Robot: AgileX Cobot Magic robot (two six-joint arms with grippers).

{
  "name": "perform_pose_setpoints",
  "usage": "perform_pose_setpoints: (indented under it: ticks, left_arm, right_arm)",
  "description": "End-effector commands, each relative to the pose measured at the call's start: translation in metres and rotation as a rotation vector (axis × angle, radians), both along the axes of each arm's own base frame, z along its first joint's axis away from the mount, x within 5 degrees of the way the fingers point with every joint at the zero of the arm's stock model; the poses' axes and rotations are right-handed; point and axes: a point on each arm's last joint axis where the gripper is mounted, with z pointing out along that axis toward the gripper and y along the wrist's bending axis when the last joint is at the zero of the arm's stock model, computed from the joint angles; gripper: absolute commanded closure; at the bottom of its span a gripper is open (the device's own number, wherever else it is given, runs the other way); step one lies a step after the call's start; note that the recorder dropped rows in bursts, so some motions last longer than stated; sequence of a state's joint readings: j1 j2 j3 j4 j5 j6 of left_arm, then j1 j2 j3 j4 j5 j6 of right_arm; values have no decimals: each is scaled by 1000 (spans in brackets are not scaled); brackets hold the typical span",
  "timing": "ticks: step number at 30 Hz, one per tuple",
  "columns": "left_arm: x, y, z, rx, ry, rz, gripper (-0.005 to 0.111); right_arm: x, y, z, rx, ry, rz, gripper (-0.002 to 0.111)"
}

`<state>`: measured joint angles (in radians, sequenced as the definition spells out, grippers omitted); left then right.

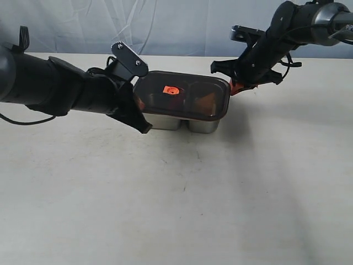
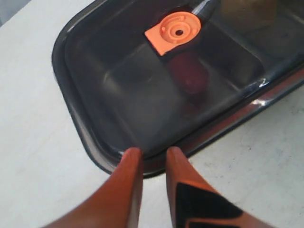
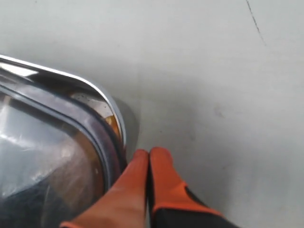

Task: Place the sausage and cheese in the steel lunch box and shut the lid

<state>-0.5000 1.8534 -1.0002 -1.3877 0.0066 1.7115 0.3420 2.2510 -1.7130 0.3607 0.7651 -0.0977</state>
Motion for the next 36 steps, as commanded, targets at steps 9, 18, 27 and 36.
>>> perform_pose_setpoints:
  ticks: [9,18,27,36]
  left_arm:
    - [-4,-2,-3,-52,49,-6,88]
    - [-8,-2,-5,-57,69,-21,88]
    - [-6,8,26,-38,-59,63,76]
    - [-6,14,43,-35,-122,102,72]
  right_arm:
    - [6,1,5,16,-60,-1,109]
    - [7,1,-1,3,-75,14,109]
    - [7,-4,0,-37,-68,12,109]
    - [-1,-24,45,-217,-114,-38,109]
